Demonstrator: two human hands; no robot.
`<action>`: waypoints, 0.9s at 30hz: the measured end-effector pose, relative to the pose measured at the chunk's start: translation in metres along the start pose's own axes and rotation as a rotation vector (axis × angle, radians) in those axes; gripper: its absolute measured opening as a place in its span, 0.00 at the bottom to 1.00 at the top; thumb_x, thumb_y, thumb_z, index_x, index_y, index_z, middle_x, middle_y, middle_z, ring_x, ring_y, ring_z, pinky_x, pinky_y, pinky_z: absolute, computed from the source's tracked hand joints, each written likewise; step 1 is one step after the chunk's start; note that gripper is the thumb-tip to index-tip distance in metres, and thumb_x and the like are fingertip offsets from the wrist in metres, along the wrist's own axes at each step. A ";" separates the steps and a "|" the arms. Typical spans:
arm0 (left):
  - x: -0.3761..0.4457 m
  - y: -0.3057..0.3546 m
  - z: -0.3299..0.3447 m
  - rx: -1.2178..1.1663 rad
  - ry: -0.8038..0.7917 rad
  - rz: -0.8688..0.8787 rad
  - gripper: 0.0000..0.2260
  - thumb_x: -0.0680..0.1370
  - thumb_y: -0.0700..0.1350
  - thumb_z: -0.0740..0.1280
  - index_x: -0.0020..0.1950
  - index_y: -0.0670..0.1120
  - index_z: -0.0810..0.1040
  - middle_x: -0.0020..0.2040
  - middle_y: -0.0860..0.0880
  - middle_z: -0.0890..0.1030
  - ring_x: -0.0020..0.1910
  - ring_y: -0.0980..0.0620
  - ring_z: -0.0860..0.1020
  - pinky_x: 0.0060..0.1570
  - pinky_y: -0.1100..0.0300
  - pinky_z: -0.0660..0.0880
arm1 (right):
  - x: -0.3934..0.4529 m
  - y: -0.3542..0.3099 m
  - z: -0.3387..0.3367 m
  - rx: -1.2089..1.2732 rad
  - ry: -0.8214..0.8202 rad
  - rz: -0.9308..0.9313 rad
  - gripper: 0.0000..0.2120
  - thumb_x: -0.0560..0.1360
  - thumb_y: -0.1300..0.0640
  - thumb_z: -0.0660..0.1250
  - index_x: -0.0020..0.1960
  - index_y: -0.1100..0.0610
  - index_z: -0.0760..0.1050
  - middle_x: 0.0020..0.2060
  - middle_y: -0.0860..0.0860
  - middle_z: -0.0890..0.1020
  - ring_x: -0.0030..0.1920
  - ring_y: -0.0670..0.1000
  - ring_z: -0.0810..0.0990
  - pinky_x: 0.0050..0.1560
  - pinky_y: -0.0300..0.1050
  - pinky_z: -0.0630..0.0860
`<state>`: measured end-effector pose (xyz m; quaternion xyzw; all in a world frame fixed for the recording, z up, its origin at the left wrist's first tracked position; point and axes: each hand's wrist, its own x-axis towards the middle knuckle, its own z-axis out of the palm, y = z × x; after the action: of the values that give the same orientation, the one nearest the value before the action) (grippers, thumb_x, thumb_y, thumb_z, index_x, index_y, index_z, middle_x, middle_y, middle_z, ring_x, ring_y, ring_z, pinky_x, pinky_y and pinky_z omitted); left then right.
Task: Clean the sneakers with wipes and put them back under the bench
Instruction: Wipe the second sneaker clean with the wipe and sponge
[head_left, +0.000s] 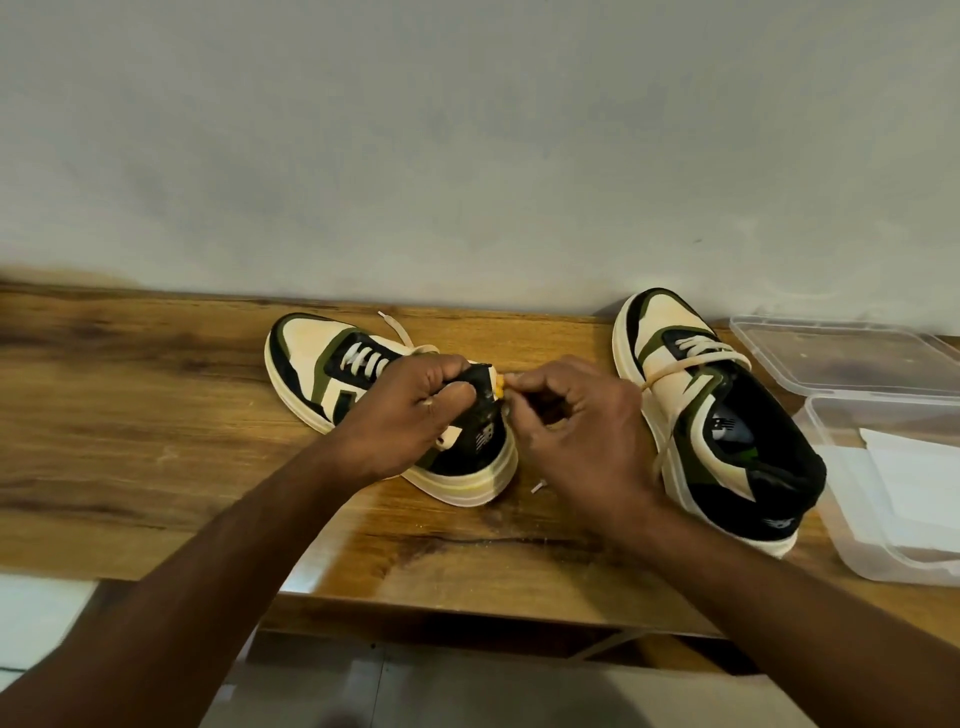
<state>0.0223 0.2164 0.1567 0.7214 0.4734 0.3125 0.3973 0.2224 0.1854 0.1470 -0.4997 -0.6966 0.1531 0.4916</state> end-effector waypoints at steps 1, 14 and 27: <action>0.000 0.000 0.000 -0.002 0.002 0.003 0.11 0.82 0.44 0.61 0.45 0.43 0.80 0.39 0.47 0.79 0.38 0.54 0.77 0.32 0.63 0.75 | -0.003 -0.003 0.002 -0.007 -0.020 -0.035 0.06 0.74 0.62 0.76 0.51 0.58 0.85 0.45 0.48 0.85 0.43 0.44 0.83 0.43 0.42 0.83; 0.000 0.010 0.001 -0.032 -0.017 0.006 0.16 0.86 0.52 0.64 0.40 0.49 0.81 0.33 0.52 0.75 0.35 0.58 0.74 0.37 0.59 0.72 | -0.005 -0.004 -0.002 -0.035 -0.058 -0.113 0.05 0.73 0.65 0.76 0.49 0.59 0.85 0.43 0.49 0.84 0.40 0.45 0.81 0.39 0.41 0.81; -0.003 0.010 -0.002 -0.007 0.005 0.016 0.20 0.85 0.54 0.62 0.39 0.44 0.80 0.33 0.43 0.76 0.33 0.55 0.73 0.37 0.59 0.71 | -0.021 -0.015 0.007 -0.049 -0.169 -0.285 0.04 0.74 0.66 0.75 0.48 0.60 0.83 0.44 0.51 0.82 0.41 0.47 0.80 0.40 0.45 0.79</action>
<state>0.0236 0.2120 0.1661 0.7230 0.4673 0.3193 0.3962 0.2087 0.1626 0.1429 -0.3929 -0.8028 0.1064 0.4358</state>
